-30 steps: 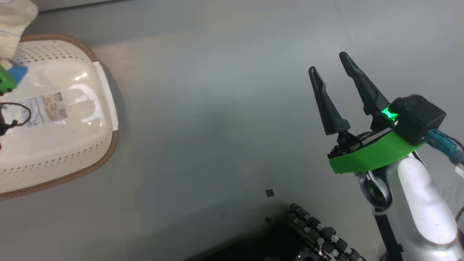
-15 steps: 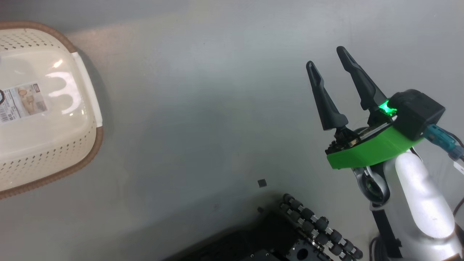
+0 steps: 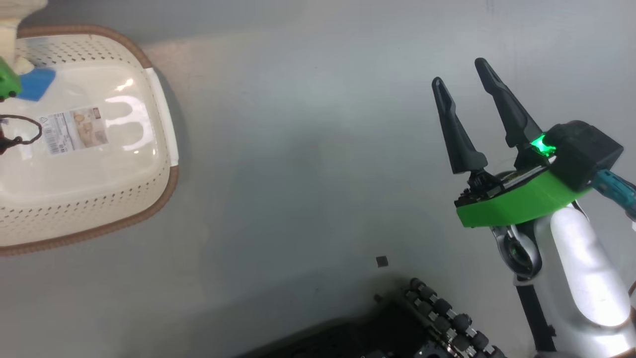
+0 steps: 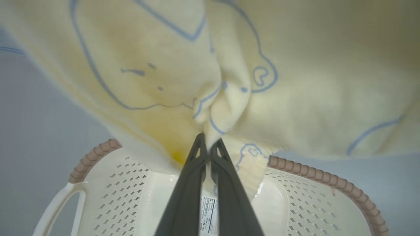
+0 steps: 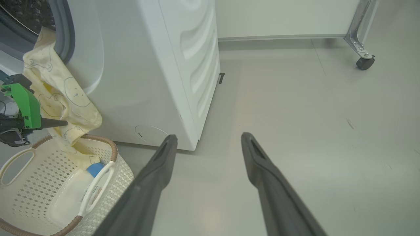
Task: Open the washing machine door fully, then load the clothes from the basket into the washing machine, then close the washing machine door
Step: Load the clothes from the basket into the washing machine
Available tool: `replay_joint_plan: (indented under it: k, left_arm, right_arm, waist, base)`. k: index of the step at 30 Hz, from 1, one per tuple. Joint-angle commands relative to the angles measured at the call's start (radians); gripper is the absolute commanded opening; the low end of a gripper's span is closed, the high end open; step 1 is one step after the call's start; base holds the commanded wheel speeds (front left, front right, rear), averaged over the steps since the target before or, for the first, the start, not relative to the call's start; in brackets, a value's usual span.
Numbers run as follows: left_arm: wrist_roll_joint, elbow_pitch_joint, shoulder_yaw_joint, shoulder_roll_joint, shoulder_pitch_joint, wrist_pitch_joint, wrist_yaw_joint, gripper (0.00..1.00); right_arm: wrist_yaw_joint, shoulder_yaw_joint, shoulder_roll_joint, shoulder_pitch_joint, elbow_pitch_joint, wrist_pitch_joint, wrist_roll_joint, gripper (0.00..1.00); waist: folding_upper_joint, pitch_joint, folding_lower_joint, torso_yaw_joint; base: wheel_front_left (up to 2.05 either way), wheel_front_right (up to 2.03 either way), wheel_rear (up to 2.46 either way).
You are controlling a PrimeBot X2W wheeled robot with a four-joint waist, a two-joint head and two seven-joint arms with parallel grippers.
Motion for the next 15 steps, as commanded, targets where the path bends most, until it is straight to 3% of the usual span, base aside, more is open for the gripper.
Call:
replay_joint_plan:
  k: [1,8,15]
  left_arm:
    - [-0.002,-0.032,0.010,0.043,-0.017,0.021,-0.008,0.00]
    - [0.004,-0.176,-0.030,0.065,-0.021,0.161,-0.027,0.00]
    - [-0.003,-0.487,-0.037,0.147,0.003,0.358,0.006,0.00]
  right_arm:
    - [0.003,0.006,-0.006,0.033,-0.033,-0.004,-0.010,1.00]
    - [0.003,-0.016,-0.009,0.052,-0.053,0.012,-0.024,1.00]
    - [0.003,-0.022,-0.008,0.075,-0.068,0.024,-0.024,1.00]
  waist:
    - [0.0000,-0.021,0.0001,0.023]
    - [0.0000,-0.068,0.0001,0.070]
    - [0.0000,-0.099,0.0001,0.087]
  base:
    - [0.00,0.00,0.00]
    - [0.00,0.00,0.00]
    - [0.00,0.00,0.00]
